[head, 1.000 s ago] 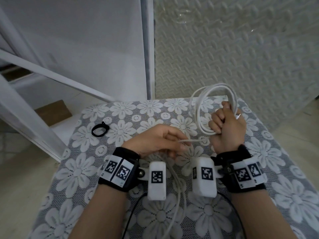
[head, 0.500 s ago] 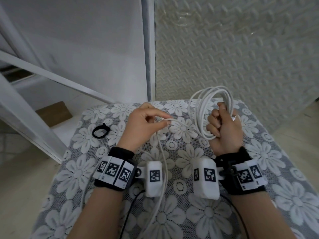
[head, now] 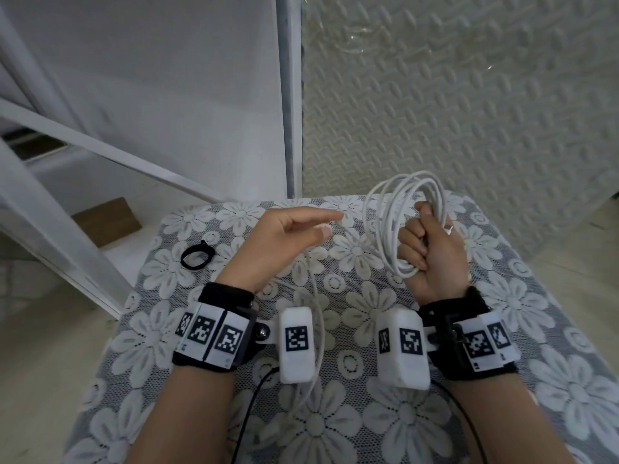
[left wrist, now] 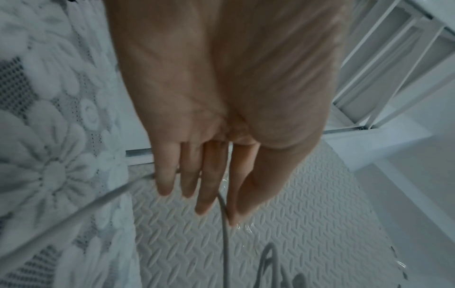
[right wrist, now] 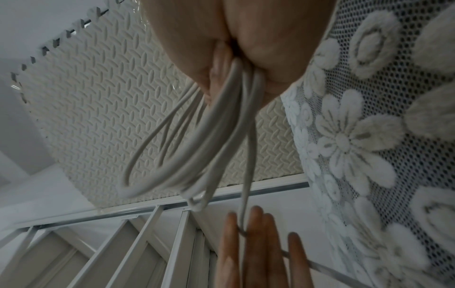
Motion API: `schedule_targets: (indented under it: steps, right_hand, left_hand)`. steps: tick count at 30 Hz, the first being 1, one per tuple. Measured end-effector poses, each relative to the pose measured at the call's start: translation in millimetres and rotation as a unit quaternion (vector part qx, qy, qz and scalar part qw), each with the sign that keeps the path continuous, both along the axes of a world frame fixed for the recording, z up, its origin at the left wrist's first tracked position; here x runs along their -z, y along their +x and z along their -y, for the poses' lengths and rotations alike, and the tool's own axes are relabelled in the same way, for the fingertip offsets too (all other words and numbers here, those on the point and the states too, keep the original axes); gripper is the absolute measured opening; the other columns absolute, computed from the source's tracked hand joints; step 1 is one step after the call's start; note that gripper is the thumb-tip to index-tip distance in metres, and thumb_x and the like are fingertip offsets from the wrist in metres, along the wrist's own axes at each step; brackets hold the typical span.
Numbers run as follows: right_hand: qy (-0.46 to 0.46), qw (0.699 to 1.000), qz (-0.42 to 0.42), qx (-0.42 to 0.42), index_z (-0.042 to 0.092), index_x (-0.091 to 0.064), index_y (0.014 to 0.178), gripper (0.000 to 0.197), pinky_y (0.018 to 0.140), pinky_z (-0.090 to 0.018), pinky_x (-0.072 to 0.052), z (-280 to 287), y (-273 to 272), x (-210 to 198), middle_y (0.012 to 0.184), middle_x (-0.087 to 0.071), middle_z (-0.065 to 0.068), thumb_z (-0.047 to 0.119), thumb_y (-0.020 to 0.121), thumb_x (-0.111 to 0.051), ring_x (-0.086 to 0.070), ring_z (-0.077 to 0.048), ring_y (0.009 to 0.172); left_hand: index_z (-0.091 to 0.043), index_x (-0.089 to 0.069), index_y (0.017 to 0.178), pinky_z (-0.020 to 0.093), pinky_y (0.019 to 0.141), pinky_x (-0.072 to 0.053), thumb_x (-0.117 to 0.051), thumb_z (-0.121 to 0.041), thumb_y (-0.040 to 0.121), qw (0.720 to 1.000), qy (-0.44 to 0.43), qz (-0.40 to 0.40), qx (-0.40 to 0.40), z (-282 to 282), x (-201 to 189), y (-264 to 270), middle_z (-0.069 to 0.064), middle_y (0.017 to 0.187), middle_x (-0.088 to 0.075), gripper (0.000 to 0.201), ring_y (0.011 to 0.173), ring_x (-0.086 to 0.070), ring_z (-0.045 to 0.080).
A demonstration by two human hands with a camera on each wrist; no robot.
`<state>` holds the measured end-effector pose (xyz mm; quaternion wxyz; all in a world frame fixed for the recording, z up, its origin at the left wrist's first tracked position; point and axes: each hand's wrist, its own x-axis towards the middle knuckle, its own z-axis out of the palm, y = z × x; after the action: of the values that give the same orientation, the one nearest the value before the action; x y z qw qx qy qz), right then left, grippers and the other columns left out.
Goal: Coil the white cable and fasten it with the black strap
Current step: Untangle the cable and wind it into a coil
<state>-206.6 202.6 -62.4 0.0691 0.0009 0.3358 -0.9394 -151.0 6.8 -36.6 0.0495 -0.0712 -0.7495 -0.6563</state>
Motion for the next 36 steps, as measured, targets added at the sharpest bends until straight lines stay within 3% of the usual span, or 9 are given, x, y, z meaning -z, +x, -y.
schedule_targets:
  steps: [6,10,13,14,16,18,20,26,36]
  right_hand:
    - [0.001,1.0,-0.005,-0.001,0.015,-0.048,0.083,0.021,0.024,-0.012,-0.02,-0.8,0.3,0.2,0.05,-0.037,0.006,0.013,0.1,-0.037,-0.026,0.0,0.032]
    - [0.041,0.999,-0.013,0.0,0.015,-0.048,0.082,0.021,0.025,-0.011,-0.018,1.0,0.9,-0.6,0.049,-0.037,0.006,0.013,0.1,-0.038,-0.025,0.0,0.032]
    - [0.084,0.996,-0.016,-0.003,0.014,-0.049,0.084,0.018,0.026,-0.011,-0.017,3.3,2.3,-0.5,0.049,-0.037,0.007,0.013,0.099,-0.04,-0.025,-0.001,0.033]
    - [0.094,0.995,-0.016,-0.004,0.013,-0.049,0.085,0.016,0.026,-0.011,-0.017,4.1,2.9,-0.5,0.049,-0.037,0.007,0.013,0.099,-0.041,-0.025,-0.001,0.034]
    - [0.119,0.993,-0.016,-0.006,0.013,-0.048,0.087,0.014,0.027,-0.011,-0.017,5.5,4.0,-0.7,0.048,-0.038,0.007,0.012,0.098,-0.042,-0.025,-0.002,0.034]
    - [0.147,0.989,-0.016,-0.011,0.013,-0.049,0.087,0.013,0.027,-0.011,-0.018,6.7,5.4,-1.2,0.049,-0.038,0.006,0.012,0.098,-0.042,-0.024,-0.002,0.034]
    - [0.165,0.986,-0.018,-0.018,0.013,-0.05,0.087,0.014,0.028,-0.011,-0.019,8.0,6.5,-1.4,0.049,-0.037,0.006,0.012,0.098,-0.043,-0.024,-0.002,0.035]
    - [0.209,0.977,-0.02,-0.036,0.015,-0.05,0.082,0.018,0.029,-0.011,-0.019,10.3,9.8,-2.8,0.05,-0.039,0.006,0.01,0.098,-0.043,-0.025,-0.003,0.036]
    - [0.267,0.961,-0.036,-0.063,0.011,-0.048,0.093,0.005,0.031,-0.01,-0.019,14.8,13.2,-1.8,0.049,-0.04,0.005,0.009,0.097,-0.045,-0.024,-0.004,0.035]
  left_hand:
    - [-0.019,-0.075,0.085,0.036,0.103,-0.042,-0.06,-0.016,0.079,0.994,0.1,-0.013,-0.05,5.0,0.1,-3.5,0.006,0.107,-0.072,0.016,0.113,-0.061,0.016]
    - [-0.023,-0.072,0.105,0.025,0.108,-0.026,-0.06,-0.024,0.089,0.999,-0.032,0.016,-0.037,1.2,7.1,-8.1,-0.007,0.136,-0.054,0.02,0.125,-0.04,-0.009]
    - [-0.016,-0.062,0.123,0.017,0.103,-0.023,-0.053,-0.027,0.094,0.994,-0.101,0.024,-0.036,-5.2,13.0,-12.5,-0.023,0.134,-0.046,0.032,0.116,-0.034,-0.024]
    - [-0.017,-0.061,0.123,0.017,0.101,-0.027,-0.052,-0.026,0.095,0.996,-0.077,0.02,-0.04,-7.9,13.1,-12.4,-0.025,0.128,-0.051,0.031,0.113,-0.039,-0.023]
    - [-0.014,-0.062,0.119,0.024,0.101,-0.039,-0.049,-0.02,0.096,0.996,0.073,0.032,-0.046,-13.0,12.4,-11.5,-0.008,0.122,-0.063,0.026,0.115,-0.055,-0.002]
    - [0.0,-0.061,0.112,0.032,0.094,-0.051,-0.043,-0.012,0.098,0.966,0.25,0.055,-0.035,-17.3,8.6,-9.3,0.014,0.11,-0.068,0.027,0.105,-0.065,0.021]
    - [0.005,-0.061,0.104,0.032,0.082,-0.056,-0.041,-0.012,0.099,0.944,0.32,0.07,-0.035,-18.3,5.9,-8.1,0.017,0.093,-0.071,0.028,0.087,-0.068,0.024]
    - [-0.003,-0.061,0.077,0.027,0.052,-0.056,-0.048,-0.014,0.096,0.956,0.253,0.116,-0.087,-21.9,5.6,-8.1,0.007,0.063,-0.064,0.026,0.053,-0.062,0.017]
    - [-0.007,-0.071,0.09,0.027,0.053,-0.055,-0.041,-0.029,0.099,0.979,0.159,0.122,-0.048,-23.7,5.8,-6.1,0.014,0.08,-0.074,0.039,0.059,-0.067,0.019]
